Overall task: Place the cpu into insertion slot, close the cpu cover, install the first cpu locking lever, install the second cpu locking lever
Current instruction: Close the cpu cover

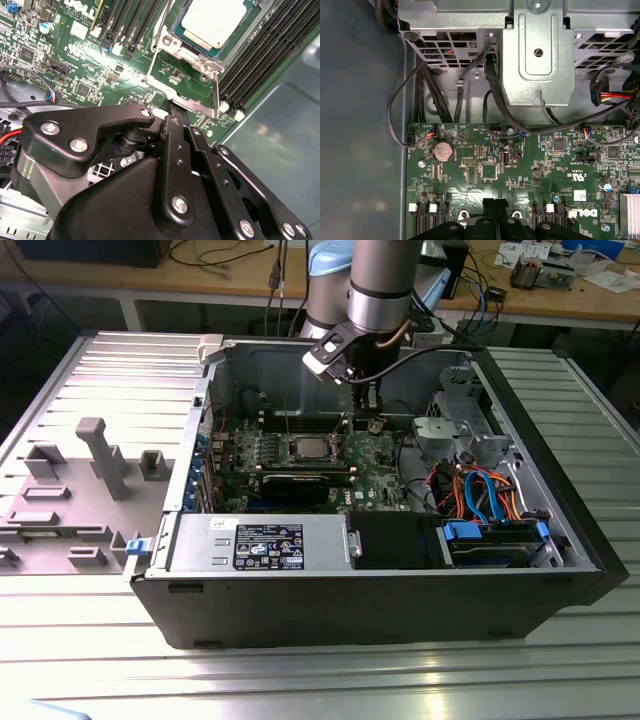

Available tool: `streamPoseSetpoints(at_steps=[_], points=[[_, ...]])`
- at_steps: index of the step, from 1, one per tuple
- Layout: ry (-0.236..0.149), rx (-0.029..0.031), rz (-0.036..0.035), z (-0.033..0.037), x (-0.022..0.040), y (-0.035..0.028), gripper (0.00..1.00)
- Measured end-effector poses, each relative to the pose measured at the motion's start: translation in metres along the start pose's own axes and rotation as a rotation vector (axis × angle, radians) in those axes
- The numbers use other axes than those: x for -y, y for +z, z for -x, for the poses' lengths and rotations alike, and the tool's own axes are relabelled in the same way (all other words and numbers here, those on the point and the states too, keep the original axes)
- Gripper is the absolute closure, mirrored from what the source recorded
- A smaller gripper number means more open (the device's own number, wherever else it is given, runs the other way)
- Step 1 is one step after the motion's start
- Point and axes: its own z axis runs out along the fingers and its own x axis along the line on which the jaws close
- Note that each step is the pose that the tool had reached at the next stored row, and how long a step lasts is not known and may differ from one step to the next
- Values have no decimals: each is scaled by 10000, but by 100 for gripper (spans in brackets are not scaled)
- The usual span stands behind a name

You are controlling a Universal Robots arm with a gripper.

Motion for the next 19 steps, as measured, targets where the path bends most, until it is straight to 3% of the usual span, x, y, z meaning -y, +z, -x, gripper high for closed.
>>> streamPoseSetpoints(at_steps=[7,19], points=[[0,0,0,-1,45,0,89],[-1,0,0,-1,60,-1,89]])
